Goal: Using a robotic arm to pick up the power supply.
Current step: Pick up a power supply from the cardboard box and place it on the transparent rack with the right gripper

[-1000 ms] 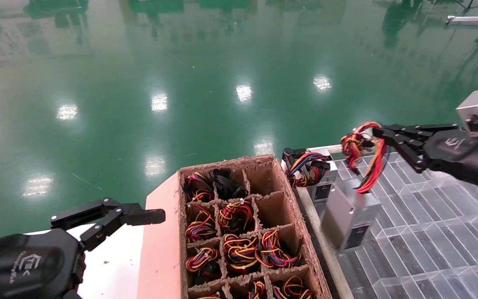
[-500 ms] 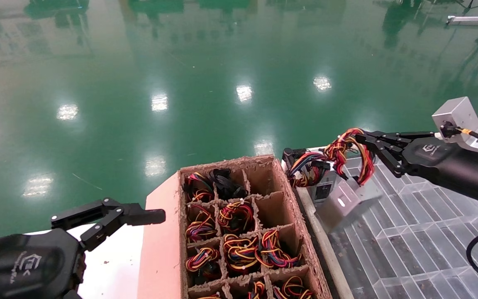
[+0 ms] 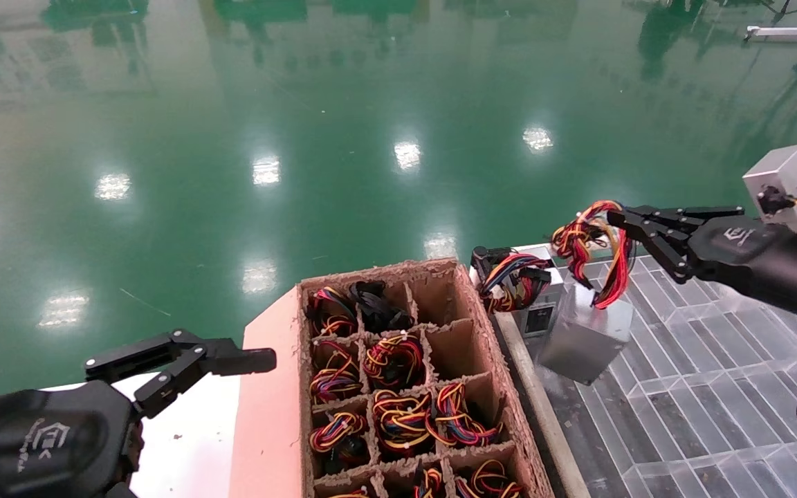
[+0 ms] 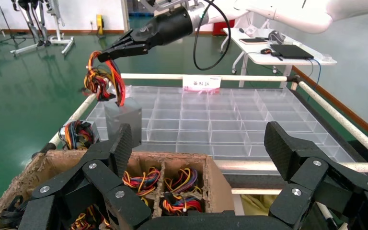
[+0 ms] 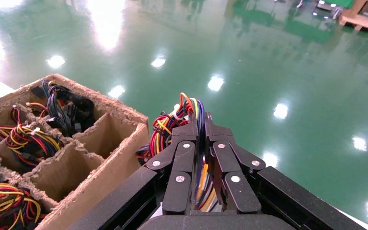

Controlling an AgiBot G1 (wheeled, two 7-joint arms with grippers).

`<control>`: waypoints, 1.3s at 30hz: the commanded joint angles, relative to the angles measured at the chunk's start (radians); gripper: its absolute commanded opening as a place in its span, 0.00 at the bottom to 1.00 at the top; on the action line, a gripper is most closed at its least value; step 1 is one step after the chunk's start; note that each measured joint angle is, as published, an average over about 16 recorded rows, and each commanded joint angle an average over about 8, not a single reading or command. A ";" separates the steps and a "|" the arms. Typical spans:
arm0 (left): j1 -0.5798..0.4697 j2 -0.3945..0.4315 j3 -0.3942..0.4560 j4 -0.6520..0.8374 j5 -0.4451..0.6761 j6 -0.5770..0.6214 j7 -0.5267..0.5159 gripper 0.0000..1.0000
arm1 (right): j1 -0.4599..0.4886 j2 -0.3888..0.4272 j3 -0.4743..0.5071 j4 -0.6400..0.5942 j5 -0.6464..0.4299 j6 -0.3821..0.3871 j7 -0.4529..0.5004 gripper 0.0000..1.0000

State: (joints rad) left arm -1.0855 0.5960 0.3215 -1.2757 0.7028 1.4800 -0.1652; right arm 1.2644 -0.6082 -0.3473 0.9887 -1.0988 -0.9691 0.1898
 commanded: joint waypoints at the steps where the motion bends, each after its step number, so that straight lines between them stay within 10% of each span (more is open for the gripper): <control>1: 0.000 0.000 0.000 0.000 0.000 0.000 0.000 1.00 | -0.002 0.006 0.002 0.010 0.001 0.003 0.006 0.00; 39: 0.000 0.000 0.001 0.000 -0.001 0.000 0.001 1.00 | 0.059 -0.170 -0.059 -0.144 -0.041 0.005 -0.031 0.00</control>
State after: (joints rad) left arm -1.0858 0.5955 0.3227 -1.2757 0.7020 1.4795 -0.1646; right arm 1.3161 -0.7711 -0.4033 0.8488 -1.1349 -0.9645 0.1599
